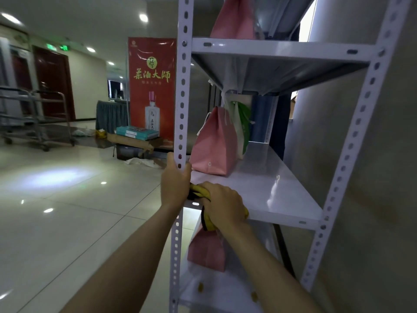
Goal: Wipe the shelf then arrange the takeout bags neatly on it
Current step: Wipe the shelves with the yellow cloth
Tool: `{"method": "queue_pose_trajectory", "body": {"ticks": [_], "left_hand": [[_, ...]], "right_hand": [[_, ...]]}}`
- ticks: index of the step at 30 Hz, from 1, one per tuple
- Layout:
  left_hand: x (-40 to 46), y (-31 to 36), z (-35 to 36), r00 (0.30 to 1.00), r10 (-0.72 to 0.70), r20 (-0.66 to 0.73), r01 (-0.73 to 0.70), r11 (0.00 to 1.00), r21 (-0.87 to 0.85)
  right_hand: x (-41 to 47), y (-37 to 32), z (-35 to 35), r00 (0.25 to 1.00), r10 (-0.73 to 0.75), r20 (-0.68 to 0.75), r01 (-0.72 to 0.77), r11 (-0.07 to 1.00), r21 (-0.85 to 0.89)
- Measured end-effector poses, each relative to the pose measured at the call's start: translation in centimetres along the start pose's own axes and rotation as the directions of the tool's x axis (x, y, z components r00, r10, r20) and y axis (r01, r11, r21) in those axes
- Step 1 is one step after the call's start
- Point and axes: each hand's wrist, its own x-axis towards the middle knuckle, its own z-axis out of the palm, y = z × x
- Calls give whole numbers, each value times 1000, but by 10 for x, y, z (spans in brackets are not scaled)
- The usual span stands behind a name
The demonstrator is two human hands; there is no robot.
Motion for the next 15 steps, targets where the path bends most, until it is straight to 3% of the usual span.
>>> {"method": "queue_pose_trajectory", "body": {"ticks": [9, 15], "left_hand": [[-54, -26, -31, 960, -159, 229, 150, 987, 55], [-87, -44, -44, 926, -223, 305, 193, 973, 127]], "right_hand": [[-86, 17, -18, 996, -85, -30, 88, 989, 122], [-148, 58, 40, 989, 10, 150, -38, 982, 185]]}}
